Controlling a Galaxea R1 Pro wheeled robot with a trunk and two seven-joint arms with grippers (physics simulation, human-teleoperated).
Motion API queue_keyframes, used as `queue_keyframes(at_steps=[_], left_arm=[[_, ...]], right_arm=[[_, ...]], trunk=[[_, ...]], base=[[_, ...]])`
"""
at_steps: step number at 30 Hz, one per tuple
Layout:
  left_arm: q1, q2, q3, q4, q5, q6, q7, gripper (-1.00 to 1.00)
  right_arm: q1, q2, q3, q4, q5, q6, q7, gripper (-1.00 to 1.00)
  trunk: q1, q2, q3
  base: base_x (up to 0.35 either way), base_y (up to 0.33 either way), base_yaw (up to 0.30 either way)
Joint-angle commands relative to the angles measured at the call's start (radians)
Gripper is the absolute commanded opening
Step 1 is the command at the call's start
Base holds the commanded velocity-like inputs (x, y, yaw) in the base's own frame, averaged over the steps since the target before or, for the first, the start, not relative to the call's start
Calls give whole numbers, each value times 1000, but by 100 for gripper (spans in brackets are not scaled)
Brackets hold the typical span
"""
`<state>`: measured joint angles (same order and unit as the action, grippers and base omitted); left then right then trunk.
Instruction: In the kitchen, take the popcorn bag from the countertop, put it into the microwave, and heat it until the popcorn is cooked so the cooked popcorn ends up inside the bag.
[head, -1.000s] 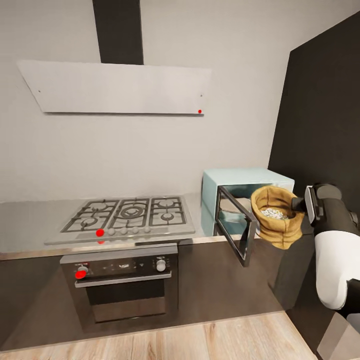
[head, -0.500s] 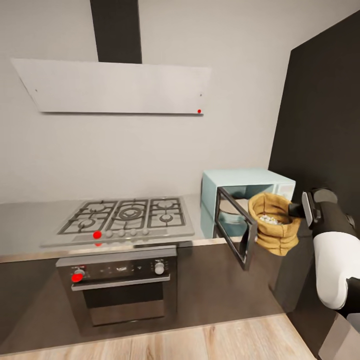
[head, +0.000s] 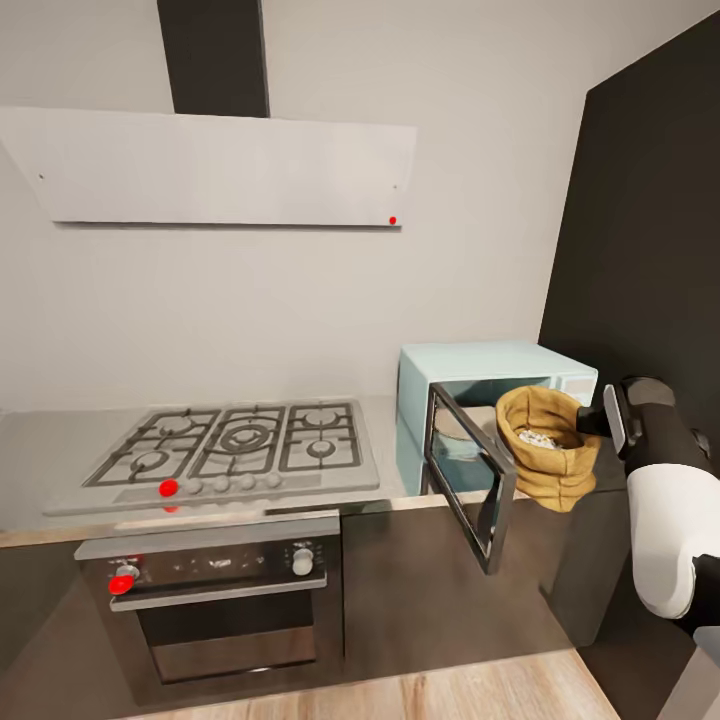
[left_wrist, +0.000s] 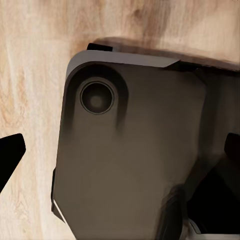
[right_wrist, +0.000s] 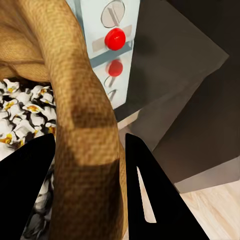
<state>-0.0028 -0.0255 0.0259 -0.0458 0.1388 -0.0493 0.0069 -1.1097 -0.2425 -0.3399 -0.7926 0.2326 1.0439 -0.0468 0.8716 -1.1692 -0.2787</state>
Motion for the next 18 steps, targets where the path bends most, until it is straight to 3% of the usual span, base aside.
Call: queue_keyframes(at_steps=[1, 9, 18], left_arm=[[0, 0, 2, 0, 6, -3, 1, 100], [0, 1, 1, 0, 8, -1, 1, 100], [0, 1, 2, 0, 8, -2, 1, 100]], right_arm=[[-1, 1, -1, 0, -2, 3, -4, -100], [-1, 2, -1, 0, -4, 3, -2, -100], [-1, 2, -1, 0, -5, 3, 47, -100]], trunk=[[0, -1, -1], [0, -1, -1], [0, -1, -1]], base=[[4, -2, 0], [148, -112, 0], [15, -11, 0]])
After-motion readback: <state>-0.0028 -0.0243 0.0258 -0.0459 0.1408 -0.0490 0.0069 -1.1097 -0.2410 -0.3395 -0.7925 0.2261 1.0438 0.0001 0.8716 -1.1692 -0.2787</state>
